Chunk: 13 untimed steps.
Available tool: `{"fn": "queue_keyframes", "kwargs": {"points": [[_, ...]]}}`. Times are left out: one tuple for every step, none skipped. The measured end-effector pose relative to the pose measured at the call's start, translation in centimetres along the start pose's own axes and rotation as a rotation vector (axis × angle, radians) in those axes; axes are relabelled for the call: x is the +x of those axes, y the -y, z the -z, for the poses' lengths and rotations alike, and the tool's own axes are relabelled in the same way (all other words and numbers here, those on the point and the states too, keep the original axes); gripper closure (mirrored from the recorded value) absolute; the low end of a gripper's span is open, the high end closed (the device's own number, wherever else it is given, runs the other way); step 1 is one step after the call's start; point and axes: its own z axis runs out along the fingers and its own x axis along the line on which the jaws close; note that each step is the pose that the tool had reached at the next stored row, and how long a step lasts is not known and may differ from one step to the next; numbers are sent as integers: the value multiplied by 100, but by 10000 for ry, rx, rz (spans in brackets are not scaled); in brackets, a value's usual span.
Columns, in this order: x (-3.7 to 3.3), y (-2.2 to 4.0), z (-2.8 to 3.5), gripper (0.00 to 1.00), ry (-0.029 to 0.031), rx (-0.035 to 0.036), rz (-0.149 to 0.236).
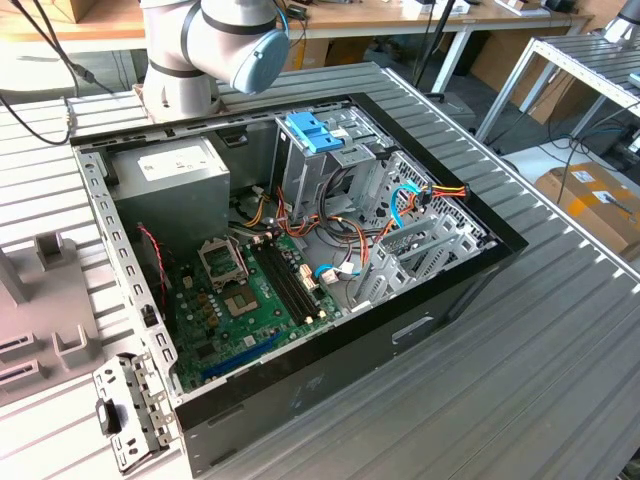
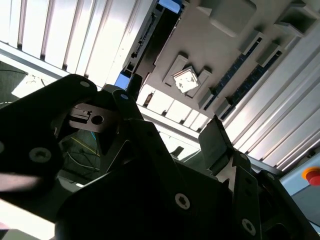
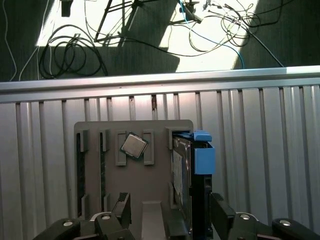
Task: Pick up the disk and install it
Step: 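Pick up the disk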
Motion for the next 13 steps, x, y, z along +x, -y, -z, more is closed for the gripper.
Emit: {"fn": "queue_keyframes", "kwargs": {"points": [[-6, 0, -1, 26, -1, -1, 1], [-10, -1, -2, 26, -1, -1, 1], [-17, -2, -5, 26, 0, 1, 0], [-21, -2, -7, 26, 0, 2, 1], [-25, -3, -9, 26, 0, 2, 2], [-26, -3, -9, 26, 0, 0, 2], [-29, -3, -11, 26, 0, 0, 1], [-30, -3, -13, 26, 0, 1, 1], [-30, -3, -14, 26, 0, 1, 2], [-32, -3, -16, 26, 0, 0, 2], [-33, -4, -18, 26, 0, 0, 1], [-34, -4, -19, 26, 0, 0, 1], [-36, -4, -21, 26, 0, 0, 1]]}}
